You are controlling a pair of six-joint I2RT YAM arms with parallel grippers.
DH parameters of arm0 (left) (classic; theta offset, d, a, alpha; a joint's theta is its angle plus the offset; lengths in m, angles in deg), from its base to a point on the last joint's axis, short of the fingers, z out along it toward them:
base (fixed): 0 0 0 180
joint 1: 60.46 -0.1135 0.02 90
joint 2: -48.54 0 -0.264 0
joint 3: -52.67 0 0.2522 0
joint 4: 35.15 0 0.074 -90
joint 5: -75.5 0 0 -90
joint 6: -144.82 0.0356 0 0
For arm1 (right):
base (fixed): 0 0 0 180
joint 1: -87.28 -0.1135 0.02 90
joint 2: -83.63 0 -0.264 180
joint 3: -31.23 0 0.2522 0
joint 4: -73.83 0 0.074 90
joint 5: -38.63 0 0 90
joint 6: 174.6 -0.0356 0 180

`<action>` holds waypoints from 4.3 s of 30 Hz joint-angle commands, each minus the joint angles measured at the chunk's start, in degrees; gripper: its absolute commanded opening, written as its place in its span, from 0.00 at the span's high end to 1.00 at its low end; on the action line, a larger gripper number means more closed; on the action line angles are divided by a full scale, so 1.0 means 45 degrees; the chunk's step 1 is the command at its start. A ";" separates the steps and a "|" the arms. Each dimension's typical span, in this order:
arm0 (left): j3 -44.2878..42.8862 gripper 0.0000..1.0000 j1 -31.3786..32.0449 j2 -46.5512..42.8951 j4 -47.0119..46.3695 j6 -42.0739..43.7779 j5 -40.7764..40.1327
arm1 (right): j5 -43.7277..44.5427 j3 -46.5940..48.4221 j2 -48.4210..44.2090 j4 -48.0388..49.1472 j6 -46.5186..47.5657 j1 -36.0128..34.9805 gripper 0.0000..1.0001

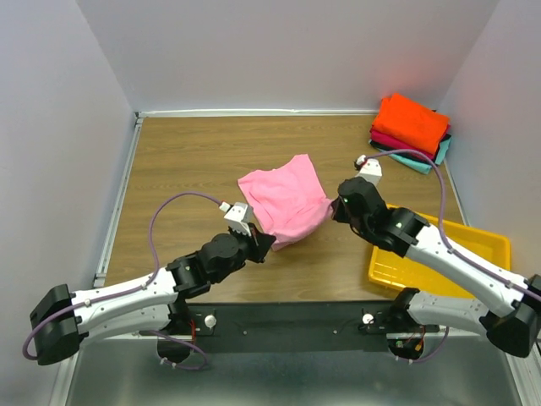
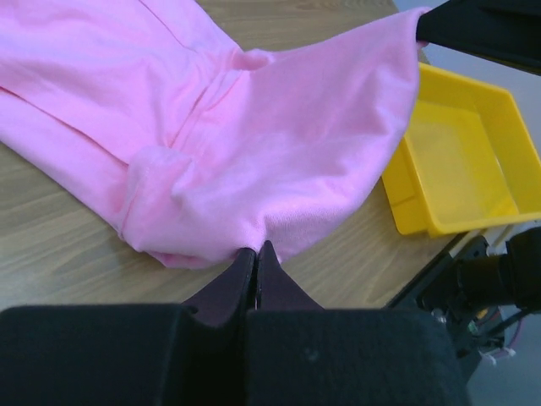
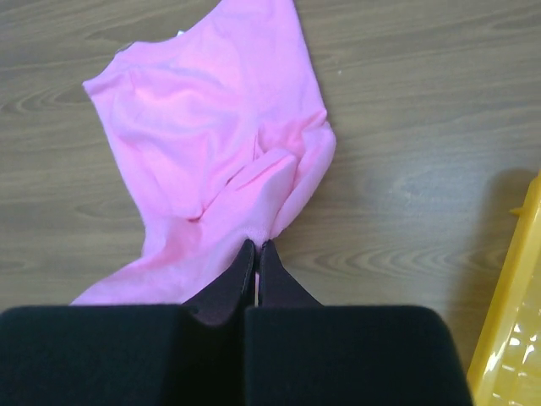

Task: Fold and stack the t-shirts
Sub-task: Fold the tshirt, then neatly place the folded tshirt to the corner

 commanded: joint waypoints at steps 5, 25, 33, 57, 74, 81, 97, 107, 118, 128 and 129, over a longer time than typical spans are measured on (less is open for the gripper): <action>-0.0282 1.00 -0.1489 0.1456 -0.2647 0.1181 0.0865 | 0.2637 0.2211 0.2828 0.0942 0.1340 0.0020 0.98; -0.0692 1.00 -0.5708 0.5187 -0.5908 0.2021 0.3757 | 0.1234 0.6801 0.9157 0.2953 0.4095 0.2480 0.98; -0.1259 1.00 -0.6842 0.6807 -0.6516 0.1963 0.4129 | 0.0532 0.9106 1.1559 0.3051 0.4641 0.2969 0.98; -0.2001 0.02 -0.9167 0.6443 -0.5384 0.0946 0.1201 | -0.3979 1.4949 1.5450 0.3441 0.5774 0.3437 0.04; -0.2157 0.02 -0.9011 0.8253 -0.5577 0.1377 0.3736 | -0.9095 1.1121 1.3865 0.4692 0.6264 0.6463 0.00; -0.2625 0.02 -0.8972 0.9835 -0.6340 0.1318 0.5203 | -1.1771 1.0788 1.4743 0.4789 0.5756 0.7558 0.00; -0.3680 0.07 -0.8952 1.2102 -0.5891 0.1591 0.5711 | -1.3688 1.0631 1.6190 0.4750 0.5463 0.7618 0.00; -0.4364 0.23 -0.8874 1.2844 -0.5266 0.2235 0.5731 | -1.4079 1.0124 1.6542 0.4750 0.5521 0.7637 0.00; -0.4930 0.40 -0.8776 1.3605 -0.4915 0.2958 0.6023 | -1.5426 1.0045 1.7166 0.4731 0.5404 0.7618 0.00; -0.5204 0.44 -0.8659 1.3880 -0.4798 0.3212 0.6297 | -1.5739 1.0319 1.7499 0.4750 0.5385 0.7637 0.13; -0.5243 0.44 -0.8659 1.3899 -0.4797 0.3232 0.6316 | -1.5817 1.0280 1.7538 0.4731 0.5423 0.7618 0.20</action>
